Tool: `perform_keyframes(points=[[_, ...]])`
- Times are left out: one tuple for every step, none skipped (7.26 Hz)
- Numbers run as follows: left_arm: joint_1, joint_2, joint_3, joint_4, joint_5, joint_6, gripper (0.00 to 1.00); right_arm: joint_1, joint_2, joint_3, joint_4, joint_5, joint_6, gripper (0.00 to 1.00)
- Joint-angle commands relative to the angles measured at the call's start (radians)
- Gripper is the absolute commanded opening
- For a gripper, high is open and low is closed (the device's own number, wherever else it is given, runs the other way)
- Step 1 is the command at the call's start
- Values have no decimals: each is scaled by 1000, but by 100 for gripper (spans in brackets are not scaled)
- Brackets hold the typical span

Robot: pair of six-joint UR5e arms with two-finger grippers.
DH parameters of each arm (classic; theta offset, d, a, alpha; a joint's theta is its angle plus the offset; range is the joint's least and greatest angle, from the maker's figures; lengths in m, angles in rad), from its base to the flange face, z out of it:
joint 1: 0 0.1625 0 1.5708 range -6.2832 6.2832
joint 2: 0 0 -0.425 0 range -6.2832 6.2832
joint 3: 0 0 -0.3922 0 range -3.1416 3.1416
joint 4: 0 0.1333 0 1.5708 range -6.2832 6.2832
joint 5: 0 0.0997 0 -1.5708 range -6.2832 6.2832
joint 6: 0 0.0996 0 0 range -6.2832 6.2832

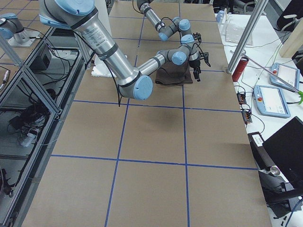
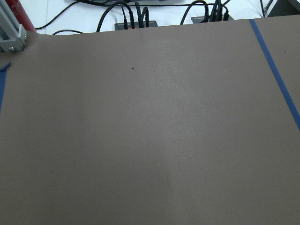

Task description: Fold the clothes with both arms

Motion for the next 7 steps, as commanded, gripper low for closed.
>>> perform_keyframes(points=[[-28,15,-58,-18,-55,23,100,-1,0,7,0,0,3,100],[-28,76,-159,-21,-84,23,100,-1,-3,13,0,0,3,100],[-22,166,-286,-76,-86,14,100,-2,-3,13,0,0,3,100],[-2,191,-316,-94,-86,-32,100,-2,-3,13,0,2,3,100],[35,184,-312,-99,-84,-160,97,-2,-3,13,0,8,3,100],[41,175,-309,-128,-83,-196,41,-2,-5,13,0,8,3,100],[53,169,-260,-183,-81,-197,27,-2,-6,13,0,8,3,100]])
